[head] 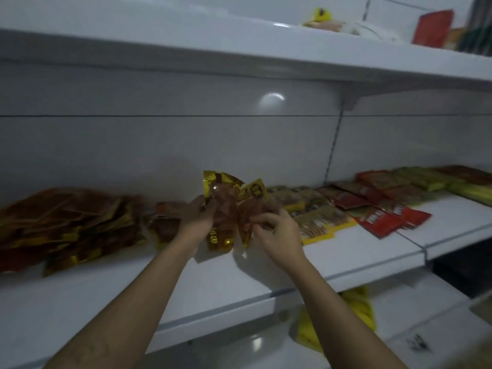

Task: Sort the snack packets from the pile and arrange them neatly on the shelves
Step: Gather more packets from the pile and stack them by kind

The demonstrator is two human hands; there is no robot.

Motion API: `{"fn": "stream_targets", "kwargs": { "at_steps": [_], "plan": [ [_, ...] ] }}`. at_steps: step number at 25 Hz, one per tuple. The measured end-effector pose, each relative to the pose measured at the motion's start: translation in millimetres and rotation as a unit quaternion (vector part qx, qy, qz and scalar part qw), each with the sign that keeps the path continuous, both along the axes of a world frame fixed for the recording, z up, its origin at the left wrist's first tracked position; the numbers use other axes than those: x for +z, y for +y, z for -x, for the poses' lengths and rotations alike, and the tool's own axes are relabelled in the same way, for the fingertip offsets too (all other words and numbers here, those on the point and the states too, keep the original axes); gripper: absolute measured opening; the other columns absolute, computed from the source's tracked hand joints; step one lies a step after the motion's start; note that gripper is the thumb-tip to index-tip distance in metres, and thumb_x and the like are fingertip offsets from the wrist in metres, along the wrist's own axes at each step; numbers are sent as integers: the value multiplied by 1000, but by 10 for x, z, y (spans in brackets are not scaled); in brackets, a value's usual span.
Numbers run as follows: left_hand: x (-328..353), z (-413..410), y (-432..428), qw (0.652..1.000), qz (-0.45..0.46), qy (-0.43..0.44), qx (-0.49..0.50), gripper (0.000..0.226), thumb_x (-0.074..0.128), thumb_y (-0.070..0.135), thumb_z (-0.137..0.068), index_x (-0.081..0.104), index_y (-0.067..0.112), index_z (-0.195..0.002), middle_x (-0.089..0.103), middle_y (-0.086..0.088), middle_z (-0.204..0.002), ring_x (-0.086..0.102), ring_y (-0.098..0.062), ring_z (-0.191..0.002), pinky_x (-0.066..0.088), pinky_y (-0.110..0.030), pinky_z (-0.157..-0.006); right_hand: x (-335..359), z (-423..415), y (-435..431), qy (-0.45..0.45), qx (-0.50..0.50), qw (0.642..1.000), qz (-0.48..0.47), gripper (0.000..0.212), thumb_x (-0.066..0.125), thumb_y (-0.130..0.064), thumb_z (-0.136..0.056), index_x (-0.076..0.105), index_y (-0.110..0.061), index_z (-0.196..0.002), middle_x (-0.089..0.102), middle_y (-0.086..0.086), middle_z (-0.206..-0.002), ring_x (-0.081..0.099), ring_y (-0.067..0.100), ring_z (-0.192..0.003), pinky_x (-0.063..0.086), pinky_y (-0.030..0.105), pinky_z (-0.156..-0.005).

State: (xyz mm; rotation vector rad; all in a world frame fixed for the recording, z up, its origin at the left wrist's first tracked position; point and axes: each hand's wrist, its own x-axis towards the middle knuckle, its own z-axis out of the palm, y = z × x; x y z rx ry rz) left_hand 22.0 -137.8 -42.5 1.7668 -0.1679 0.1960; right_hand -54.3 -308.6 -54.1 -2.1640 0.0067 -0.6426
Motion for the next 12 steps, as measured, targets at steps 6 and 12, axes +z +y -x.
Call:
{"fn": "stream_targets", "kwargs": {
  "at_steps": [6, 12],
  "plan": [
    [-197, -164, -403, 993, -88, 23, 78, 28, 47, 33, -101, 65, 11, -103, 68, -10, -106, 62, -29, -97, 50, -40, -83, -261, -4, -253, 42, -26, 999, -4, 20, 69, -36, -88, 75, -17, -82, 60, -7, -99, 57, 16, -102, 40, 27, -77],
    [-321, -389, -507, 985, -156, 1, 75, 28, 48, 23, -100, 55, 1, -118, 58, -16, -112, 54, -36, -112, 34, -33, -81, -383, -69, -255, 69, -71, 992, 76, 17, 59, -27, -92, 73, -18, -96, 58, -2, -109, 52, 18, -102, 44, 32, -87]
  ]
}}
